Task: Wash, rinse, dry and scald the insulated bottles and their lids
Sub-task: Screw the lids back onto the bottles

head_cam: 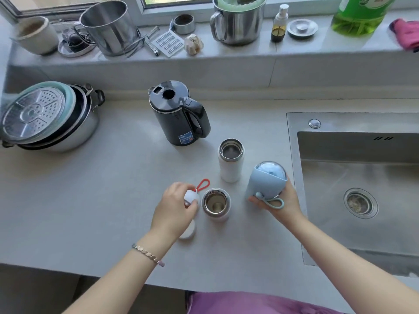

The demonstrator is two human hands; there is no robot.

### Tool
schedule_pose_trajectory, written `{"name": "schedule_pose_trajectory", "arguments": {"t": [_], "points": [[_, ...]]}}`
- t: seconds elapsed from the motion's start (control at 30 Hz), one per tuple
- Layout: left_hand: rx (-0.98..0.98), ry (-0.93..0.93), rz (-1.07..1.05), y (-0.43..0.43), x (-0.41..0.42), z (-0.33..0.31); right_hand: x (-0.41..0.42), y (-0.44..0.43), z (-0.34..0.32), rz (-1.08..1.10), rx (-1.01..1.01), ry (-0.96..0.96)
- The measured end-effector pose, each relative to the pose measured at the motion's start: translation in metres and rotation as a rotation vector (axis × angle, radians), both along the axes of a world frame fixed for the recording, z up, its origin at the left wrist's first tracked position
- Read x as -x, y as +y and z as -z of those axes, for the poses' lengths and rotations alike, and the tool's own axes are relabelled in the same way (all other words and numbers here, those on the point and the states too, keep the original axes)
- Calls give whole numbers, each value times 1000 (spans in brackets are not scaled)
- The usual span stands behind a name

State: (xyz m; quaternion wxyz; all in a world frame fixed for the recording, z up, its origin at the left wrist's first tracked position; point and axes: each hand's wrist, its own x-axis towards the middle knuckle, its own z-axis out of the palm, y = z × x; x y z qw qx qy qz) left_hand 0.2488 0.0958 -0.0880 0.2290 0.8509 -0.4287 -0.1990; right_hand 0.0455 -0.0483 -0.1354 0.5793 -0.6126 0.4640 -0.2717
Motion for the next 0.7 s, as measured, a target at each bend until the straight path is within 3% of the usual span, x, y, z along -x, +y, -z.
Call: {"name": "schedule_pose_trajectory", "arguments": {"t": [0.2, 0.3, 0.37, 0.43, 0.5, 0.7], "points": [[-316, -23, 30, -6, -20, 39, 6, 9, 11, -66, -82, 26], [-487, -57, 57, -14, -23, 55, 17, 12, 20, -115, -19, 274], [-530, -32, 27, -17, -22, 60, 22, 25, 20, -92, -89, 487], [-501, -17, -4, -17, -21, 61, 23, 43, 18, -125, -180, 608], [-407, -5, -44, -14, -20, 59, 16, 62, 14, -229, -265, 596], [-98, 150, -214, 6, -23, 15, -36, 81, 12, -294, -179, 309]]}}
